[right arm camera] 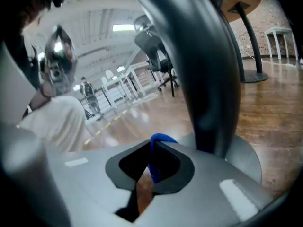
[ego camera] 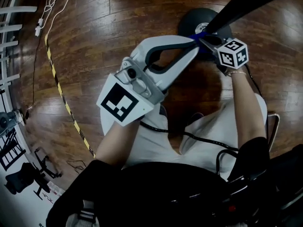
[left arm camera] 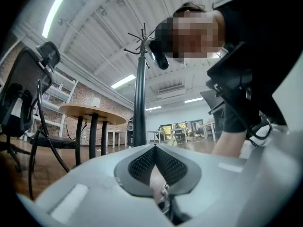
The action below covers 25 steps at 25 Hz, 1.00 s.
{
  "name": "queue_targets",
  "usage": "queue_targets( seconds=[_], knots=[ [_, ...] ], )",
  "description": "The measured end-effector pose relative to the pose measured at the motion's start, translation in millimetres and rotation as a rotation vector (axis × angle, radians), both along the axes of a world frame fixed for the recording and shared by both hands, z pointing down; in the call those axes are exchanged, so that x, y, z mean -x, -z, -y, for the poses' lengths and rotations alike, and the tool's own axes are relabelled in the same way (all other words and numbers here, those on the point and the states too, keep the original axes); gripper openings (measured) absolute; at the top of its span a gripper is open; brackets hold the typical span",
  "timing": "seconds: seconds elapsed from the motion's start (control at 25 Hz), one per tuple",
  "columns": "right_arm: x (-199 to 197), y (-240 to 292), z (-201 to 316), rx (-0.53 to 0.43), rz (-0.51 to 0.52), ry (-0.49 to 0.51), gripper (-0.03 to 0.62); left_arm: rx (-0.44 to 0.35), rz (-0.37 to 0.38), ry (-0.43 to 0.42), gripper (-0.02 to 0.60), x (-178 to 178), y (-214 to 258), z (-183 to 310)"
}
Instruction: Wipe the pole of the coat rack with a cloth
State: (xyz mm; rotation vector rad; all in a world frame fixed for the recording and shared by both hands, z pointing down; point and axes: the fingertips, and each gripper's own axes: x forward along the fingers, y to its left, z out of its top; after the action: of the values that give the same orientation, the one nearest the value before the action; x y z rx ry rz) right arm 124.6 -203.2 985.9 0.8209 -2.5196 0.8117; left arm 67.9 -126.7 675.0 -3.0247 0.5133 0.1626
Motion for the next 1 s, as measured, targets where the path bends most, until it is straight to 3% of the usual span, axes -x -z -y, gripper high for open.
queue_targets(
  seconds=[0.12, 0.2, 0.36, 0.56, 0.72, 0.84, 0.92, 1.0],
  knots=[
    [25.1, 99.4, -13.0, -0.117, 0.176, 0.044, 0.018, 0.090, -0.029, 0.077, -0.006, 13.7, -5.5, 18.5],
    [23.3, 189.9, -25.0, -0.228, 0.251, 0.046, 0.018, 0.146, -0.044, 0.098, -0.006, 11.8, 19.3, 19.7],
    [-9.6, 380.2, -47.8, -0.462, 0.397, -0.114, 0.018, 0.141, -0.019, 0.012, -0.006, -15.2, 120.6, 1.6],
    [-12.3, 535.7, -97.8, -0.636, 0.355, -0.212, 0.018, 0.117, -0.034, -0.072, -0.006, -37.2, 229.5, -21.6],
    [-10.8, 613.9, -134.3, -0.640, 0.275, -0.251, 0.018, 0.194, -0.062, -0.088, -0.006, -39.1, 293.5, -56.4],
    [-5.4, 722.8, -167.1, -0.624, 0.246, -0.323, 0.018, 0.238, -0.122, -0.094, -0.006, -21.9, 396.3, -89.2],
    [3.9, 787.0, -178.2, -0.638, 0.235, -0.333, 0.018, 0.209, -0.137, -0.119, -0.006, -7.7, 456.8, -100.5],
    [7.7, 807.7, -181.3, -0.665, 0.231, -0.313, 0.018, 0.155, -0.097, -0.135, -0.006, -2.8, 475.2, -101.0]
  ],
)
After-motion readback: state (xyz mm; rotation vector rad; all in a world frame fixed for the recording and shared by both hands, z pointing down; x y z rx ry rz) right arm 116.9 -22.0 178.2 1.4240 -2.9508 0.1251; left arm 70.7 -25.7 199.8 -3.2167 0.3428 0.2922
